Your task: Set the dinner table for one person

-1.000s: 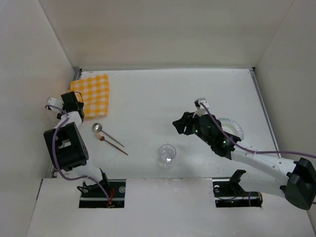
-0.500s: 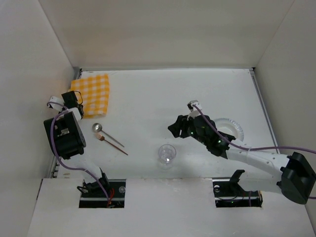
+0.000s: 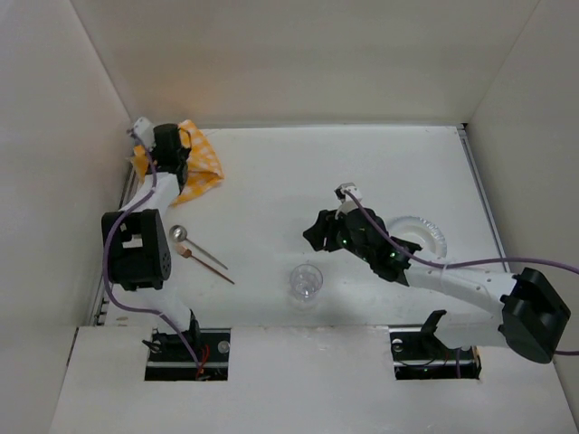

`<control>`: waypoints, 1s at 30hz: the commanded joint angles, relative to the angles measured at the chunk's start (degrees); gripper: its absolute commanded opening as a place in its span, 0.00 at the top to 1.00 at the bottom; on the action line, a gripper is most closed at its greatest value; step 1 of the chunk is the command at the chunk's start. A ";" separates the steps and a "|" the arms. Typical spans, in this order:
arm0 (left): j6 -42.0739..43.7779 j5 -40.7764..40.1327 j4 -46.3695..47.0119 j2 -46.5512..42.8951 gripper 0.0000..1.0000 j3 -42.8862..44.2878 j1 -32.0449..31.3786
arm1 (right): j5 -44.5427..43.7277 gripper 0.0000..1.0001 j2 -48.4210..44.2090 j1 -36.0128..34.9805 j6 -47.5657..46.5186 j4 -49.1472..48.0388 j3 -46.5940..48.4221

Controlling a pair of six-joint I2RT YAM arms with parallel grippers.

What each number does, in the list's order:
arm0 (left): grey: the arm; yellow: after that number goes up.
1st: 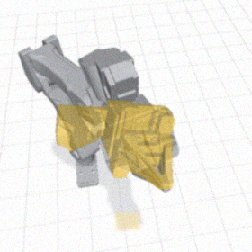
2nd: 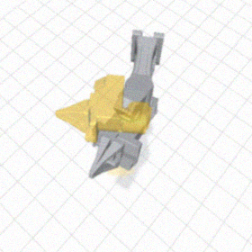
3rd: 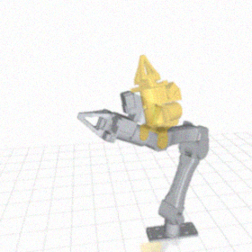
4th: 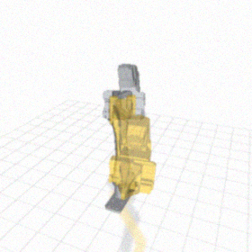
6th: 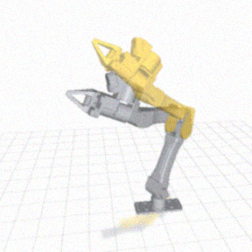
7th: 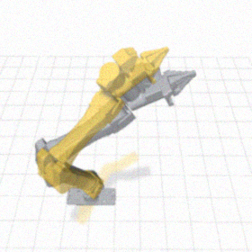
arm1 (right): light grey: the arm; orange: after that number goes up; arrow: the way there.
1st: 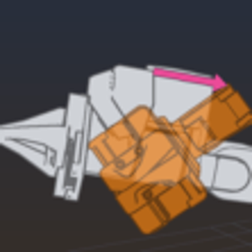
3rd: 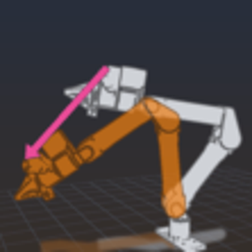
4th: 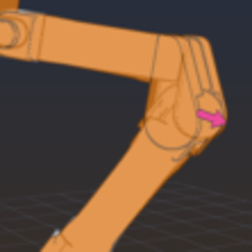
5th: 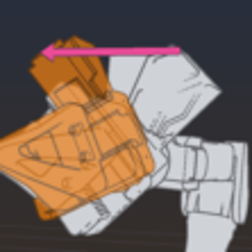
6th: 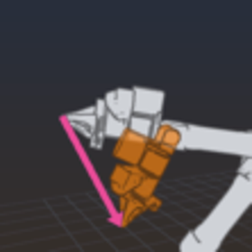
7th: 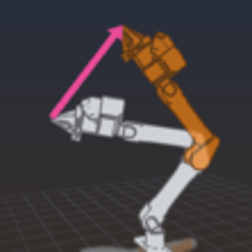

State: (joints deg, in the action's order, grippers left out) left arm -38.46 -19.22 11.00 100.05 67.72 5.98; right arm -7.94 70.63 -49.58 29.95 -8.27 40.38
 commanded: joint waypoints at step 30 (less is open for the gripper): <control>23.76 -7.75 -7.11 20.94 0.48 28.83 -31.42 | -11.13 0.71 -7.61 6.92 16.10 -10.63 -6.36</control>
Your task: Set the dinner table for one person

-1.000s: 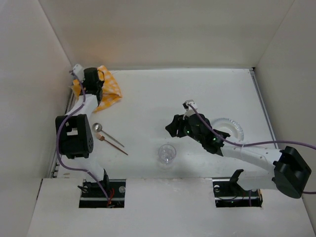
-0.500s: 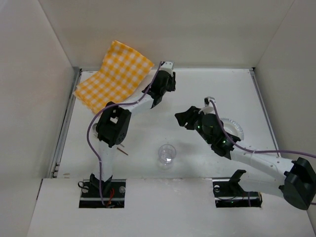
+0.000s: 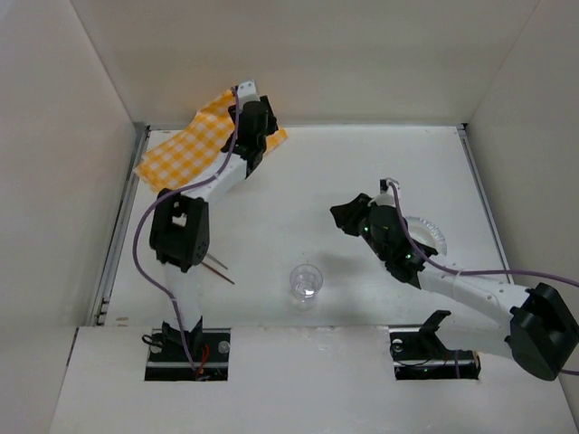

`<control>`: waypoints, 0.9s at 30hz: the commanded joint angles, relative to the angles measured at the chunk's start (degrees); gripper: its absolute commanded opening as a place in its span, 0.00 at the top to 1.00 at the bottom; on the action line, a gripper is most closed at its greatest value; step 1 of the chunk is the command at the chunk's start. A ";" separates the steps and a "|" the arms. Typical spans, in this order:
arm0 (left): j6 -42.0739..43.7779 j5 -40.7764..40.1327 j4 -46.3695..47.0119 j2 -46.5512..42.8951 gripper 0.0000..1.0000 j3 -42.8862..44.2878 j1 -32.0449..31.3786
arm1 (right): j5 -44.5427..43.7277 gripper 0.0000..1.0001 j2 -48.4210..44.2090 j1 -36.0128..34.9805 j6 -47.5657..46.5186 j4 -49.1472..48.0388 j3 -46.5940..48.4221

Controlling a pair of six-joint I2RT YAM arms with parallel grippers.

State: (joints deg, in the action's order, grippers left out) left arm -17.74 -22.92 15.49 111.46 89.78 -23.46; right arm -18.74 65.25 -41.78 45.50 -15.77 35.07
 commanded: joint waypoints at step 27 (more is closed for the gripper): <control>13.25 -6.89 -19.09 38.92 0.71 37.66 0.83 | -0.42 0.40 -13.39 -6.16 -0.06 0.65 -8.70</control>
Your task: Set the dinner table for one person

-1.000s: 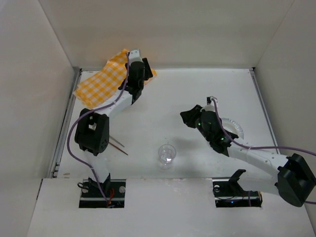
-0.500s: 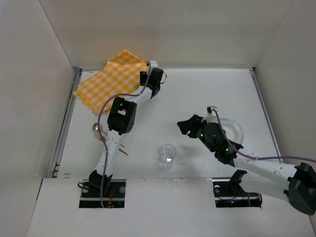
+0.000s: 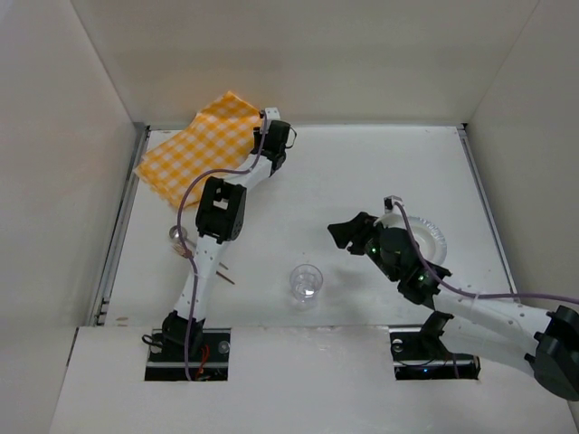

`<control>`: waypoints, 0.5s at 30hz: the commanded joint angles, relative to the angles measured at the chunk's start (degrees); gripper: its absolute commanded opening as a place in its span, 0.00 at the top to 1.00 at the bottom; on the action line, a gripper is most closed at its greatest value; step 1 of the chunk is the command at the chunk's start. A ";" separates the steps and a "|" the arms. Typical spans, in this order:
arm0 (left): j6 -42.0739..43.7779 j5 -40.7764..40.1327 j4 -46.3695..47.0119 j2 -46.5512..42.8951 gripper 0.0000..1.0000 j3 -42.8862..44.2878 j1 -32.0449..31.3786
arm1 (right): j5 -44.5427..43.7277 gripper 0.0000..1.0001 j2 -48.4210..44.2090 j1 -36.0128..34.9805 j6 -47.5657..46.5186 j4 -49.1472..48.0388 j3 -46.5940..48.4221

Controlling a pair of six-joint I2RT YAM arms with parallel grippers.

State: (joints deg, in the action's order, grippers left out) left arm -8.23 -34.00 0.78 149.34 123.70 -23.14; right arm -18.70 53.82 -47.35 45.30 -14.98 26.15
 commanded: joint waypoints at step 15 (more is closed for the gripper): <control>0.15 14.65 8.89 -22.40 0.98 -27.88 -10.74 | 0.59 0.53 -5.31 3.80 1.19 0.39 0.83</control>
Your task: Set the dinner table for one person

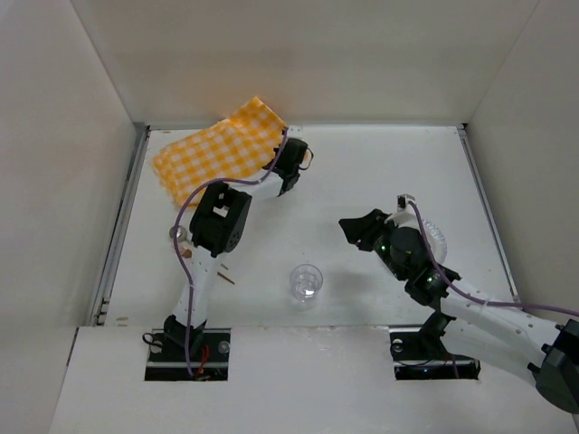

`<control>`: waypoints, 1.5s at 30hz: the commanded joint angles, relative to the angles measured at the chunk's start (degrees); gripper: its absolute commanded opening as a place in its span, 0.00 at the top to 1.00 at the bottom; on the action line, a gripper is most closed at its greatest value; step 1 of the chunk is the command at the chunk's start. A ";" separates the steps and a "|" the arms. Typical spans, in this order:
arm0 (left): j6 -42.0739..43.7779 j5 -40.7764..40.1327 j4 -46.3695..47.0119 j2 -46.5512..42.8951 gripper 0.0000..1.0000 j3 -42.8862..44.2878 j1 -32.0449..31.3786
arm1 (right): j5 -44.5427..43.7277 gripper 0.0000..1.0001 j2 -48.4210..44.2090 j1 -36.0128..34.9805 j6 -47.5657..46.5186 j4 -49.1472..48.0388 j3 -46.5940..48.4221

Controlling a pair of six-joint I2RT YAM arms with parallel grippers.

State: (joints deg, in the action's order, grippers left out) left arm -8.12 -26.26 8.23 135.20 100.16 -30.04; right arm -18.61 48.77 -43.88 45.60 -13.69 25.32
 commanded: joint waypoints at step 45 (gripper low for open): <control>-47.60 14.31 5.66 -66.91 0.43 -69.05 24.46 | 8.60 0.48 74.34 17.03 5.89 12.89 65.62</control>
State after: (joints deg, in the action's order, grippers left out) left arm -51.55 -15.51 14.46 69.28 31.81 -7.31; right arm -9.85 120.29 -27.70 49.23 -6.68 83.72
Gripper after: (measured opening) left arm 0.567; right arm 0.521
